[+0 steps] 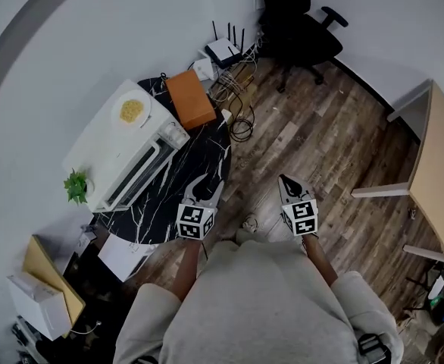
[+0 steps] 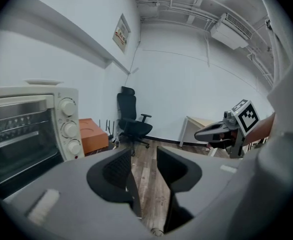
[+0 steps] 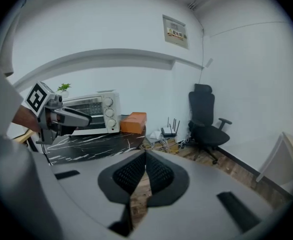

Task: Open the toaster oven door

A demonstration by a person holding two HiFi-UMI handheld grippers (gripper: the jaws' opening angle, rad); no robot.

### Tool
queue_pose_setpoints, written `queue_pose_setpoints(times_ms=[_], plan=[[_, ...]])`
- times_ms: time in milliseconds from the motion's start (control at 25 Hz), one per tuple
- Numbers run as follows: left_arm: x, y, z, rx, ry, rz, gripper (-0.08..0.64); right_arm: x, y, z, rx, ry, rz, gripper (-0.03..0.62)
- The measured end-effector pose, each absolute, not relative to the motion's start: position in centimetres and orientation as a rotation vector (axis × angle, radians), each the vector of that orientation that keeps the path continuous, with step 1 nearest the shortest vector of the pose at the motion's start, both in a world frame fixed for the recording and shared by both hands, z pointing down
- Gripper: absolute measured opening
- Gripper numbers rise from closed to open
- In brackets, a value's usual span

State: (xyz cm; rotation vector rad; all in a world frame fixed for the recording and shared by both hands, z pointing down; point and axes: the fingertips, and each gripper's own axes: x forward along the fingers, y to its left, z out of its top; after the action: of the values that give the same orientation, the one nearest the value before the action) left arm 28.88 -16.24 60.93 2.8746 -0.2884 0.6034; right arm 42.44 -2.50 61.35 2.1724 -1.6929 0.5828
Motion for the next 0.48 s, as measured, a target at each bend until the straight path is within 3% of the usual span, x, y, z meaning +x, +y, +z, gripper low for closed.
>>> queue_pose_setpoints(times_ms=[480], plan=[[17.1,-19.1,60.4,2.798,-0.603,0.526,0.169,33.0,-8.1,60.4,1.96,-1.904,0.491,0.014]])
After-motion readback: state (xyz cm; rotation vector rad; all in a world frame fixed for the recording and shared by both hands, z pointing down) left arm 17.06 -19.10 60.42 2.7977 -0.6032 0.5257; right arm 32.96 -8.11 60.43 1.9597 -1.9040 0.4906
